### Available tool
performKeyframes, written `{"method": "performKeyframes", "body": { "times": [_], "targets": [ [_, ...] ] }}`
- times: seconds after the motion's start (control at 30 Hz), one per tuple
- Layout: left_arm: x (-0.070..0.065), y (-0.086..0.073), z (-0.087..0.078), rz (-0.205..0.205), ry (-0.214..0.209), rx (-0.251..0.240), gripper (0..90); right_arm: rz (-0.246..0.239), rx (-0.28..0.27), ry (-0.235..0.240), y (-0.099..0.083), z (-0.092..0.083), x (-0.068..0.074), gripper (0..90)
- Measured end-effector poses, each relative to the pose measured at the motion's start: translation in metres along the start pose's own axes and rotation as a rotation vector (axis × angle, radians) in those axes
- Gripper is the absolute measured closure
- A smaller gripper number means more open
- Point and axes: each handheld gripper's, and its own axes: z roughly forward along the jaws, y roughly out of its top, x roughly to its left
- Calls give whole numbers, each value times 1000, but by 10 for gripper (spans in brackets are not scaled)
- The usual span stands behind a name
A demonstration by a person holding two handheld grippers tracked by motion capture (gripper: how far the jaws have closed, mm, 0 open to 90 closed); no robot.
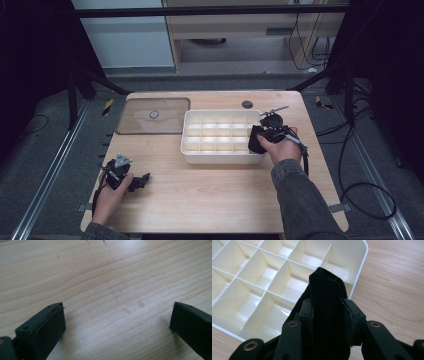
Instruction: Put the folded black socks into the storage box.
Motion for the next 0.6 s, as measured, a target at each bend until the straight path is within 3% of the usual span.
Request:
{"method": "performKeyframes", "body": {
  "times": [0.2, 0.6],
  "targets": [
    [0, 0, 0, 1, 0, 0, 0, -39, 13, -25, 1, 3, 4, 645],
    [0, 0, 0, 2, 0, 1, 0, -39, 29, -18, -6, 13, 12, 643]
  ]
}}
